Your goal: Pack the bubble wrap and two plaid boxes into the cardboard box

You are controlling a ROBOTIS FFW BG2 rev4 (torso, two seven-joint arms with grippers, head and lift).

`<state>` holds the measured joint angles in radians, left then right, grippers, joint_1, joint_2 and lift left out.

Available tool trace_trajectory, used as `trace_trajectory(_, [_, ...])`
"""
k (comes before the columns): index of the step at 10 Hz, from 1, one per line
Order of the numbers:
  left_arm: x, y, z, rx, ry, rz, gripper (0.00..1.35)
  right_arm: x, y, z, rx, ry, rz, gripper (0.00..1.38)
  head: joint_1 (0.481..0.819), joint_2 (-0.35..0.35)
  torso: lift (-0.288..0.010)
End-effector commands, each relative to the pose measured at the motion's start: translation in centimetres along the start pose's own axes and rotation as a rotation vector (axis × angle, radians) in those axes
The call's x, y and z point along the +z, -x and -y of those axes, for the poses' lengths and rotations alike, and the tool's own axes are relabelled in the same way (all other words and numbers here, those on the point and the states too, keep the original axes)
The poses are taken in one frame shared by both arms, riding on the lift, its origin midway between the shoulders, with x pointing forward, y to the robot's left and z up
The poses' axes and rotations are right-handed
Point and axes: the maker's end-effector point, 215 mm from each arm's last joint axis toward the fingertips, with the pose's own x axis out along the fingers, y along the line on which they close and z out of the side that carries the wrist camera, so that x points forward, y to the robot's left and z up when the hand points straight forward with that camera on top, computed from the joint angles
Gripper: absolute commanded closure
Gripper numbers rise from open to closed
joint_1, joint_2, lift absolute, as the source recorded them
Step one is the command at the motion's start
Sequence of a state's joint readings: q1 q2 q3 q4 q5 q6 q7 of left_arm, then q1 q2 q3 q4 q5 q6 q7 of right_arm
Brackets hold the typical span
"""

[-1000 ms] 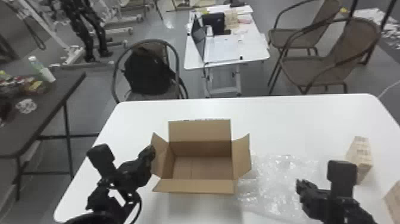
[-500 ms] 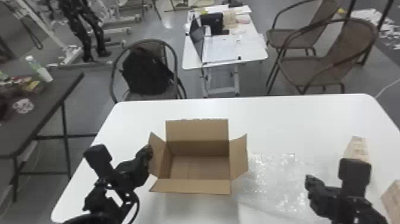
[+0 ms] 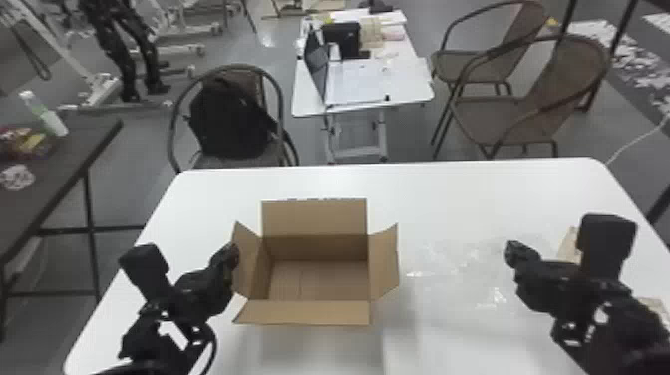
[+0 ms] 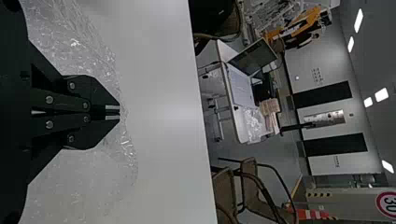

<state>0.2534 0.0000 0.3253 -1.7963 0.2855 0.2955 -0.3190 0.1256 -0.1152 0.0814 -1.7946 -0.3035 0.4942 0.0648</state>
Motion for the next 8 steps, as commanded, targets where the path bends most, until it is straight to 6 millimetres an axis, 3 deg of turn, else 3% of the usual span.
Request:
trace_trajectory(1, [0.0, 0.0, 0.0, 0.000, 0.001, 0.004, 1.22, 1.7, -0.3, -1.0, 0.033, -0.005, 0.032, 1.27, 0.695, 0.175, -0.038])
trace_trajectory(5, [0.1, 0.0, 0.0, 0.002, 0.000, 0.007, 1.22, 7.0, -1.0, -4.2, 0.131, -0.001, 0.124, 1.27, 0.695, 0.194, -0.038])
trace_trajectory(8, [0.2, -0.1, 0.2, -0.001, -0.004, 0.006, 1.22, 13.9, -0.5, -6.8, 0.212, 0.038, 0.224, 1.27, 0.695, 0.211, -0.038])
